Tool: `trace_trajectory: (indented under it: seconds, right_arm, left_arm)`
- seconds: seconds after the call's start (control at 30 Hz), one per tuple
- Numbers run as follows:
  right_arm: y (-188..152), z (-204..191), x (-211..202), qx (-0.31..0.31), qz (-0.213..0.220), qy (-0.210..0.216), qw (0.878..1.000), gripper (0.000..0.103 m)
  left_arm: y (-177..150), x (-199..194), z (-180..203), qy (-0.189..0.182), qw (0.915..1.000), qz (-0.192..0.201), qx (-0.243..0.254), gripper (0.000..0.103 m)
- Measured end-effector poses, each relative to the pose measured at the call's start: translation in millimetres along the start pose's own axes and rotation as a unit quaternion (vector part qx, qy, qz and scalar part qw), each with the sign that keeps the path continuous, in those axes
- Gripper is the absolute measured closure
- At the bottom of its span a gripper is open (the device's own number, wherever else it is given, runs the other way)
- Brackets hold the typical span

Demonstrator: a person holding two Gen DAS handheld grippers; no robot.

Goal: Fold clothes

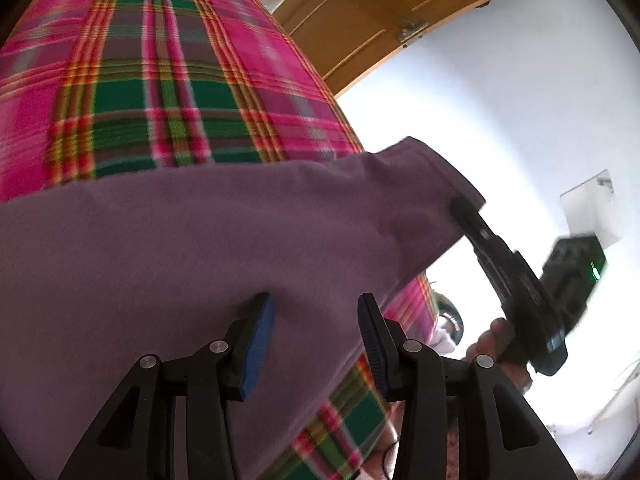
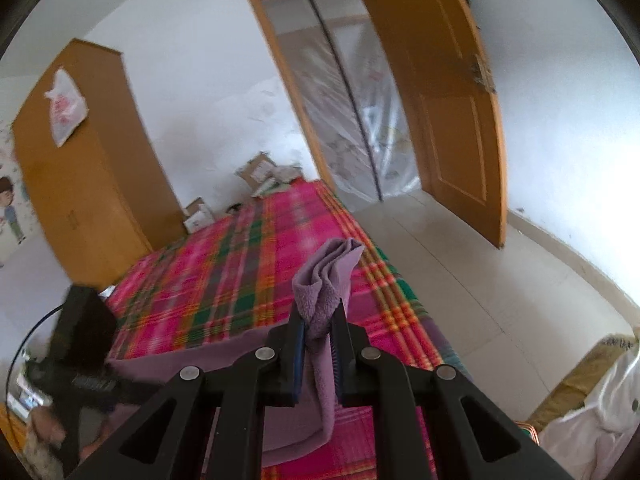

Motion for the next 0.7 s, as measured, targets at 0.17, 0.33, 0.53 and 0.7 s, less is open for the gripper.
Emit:
trace_trajectory:
  seconds: [0.17,0.33,0.53,0.7]
  right_arm:
    - [1,-17,-13,-0.021,0.011,0.013,1.000,0.091]
    - [0,-33,-22,-0.036,0.017,0.033,0.999,0.091]
    - [-4,-61,-32,-0.066,0.023,0.059,0.996,0.091]
    - [-13,-74,-31,-0.073,0.015,0.068,0.995,0.091]
  left_arm:
    - [27,6,-7,0.002,0.9998,0.017,-0.014,0.058]
    - [42,15,-19,-0.027,0.9973,0.019,-0.066,0.058]
    - [49,20,-27,-0.047,0.9928,0.026,-0.107,0.058]
    - [57,22,-33,-0.057,0.9877,0.039,-0.141,0.058]
Point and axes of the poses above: each gripper's, at about its wrist camera, not at the fingertips, and x roughly the way its jaws point, z to its right, y to its top, the point moved 6 cm from there along x, roughly the way its jaws point, and after that the axes turned 7 degrees about x, right-handed, at the moved point
